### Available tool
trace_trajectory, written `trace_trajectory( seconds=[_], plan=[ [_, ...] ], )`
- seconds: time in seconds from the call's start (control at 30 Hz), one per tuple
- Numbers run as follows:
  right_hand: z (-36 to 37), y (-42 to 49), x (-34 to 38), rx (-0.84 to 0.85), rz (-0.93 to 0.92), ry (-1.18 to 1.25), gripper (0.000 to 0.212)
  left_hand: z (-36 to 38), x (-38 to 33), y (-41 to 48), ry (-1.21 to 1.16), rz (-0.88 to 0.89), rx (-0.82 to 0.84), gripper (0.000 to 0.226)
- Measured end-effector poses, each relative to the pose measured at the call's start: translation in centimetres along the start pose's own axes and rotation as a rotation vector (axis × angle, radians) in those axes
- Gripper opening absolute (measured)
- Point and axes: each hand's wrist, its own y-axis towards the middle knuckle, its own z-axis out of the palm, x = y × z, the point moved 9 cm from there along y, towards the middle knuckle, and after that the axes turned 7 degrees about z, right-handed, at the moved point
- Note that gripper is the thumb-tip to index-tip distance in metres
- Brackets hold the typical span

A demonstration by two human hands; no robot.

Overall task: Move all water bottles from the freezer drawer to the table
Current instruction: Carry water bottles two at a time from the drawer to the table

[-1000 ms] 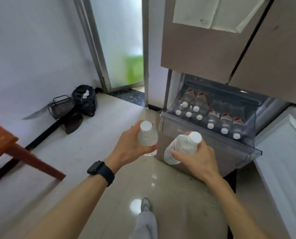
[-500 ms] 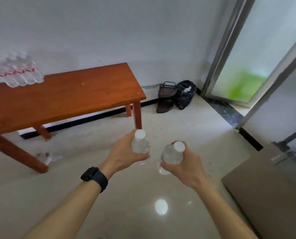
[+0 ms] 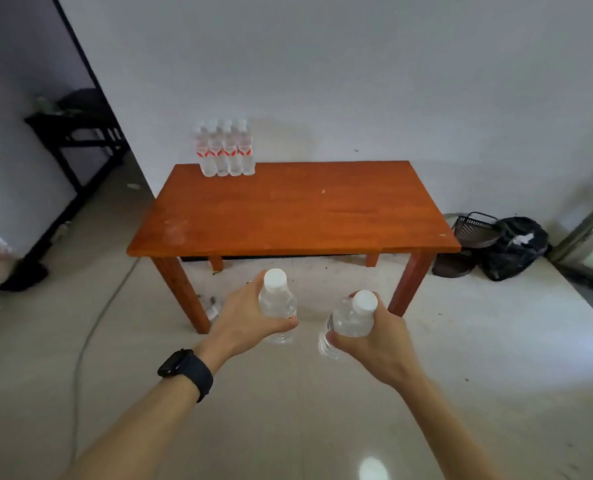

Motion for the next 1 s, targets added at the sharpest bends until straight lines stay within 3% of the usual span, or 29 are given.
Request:
trace_trajectory(
  seconds=[0.23,0.67,1.0],
  plan=[
    [6.7,8.7,7.9,0.052,-0.067,-0.042,0.062,-8.5,7.7,4.3,0.025,-0.051,-0.145,0.069],
    [17.4,31.0,14.5,0.157,-0.031,-0.024,0.058,-16.3,20.9,21.0,0.087,-0.178,-0.139,0.068],
    [24.9,45.5,18.3,0.230,-0.006,-0.086,0.057,-21.7,30.0,32.4,0.005,-0.291,-0.153,0.075]
  ],
)
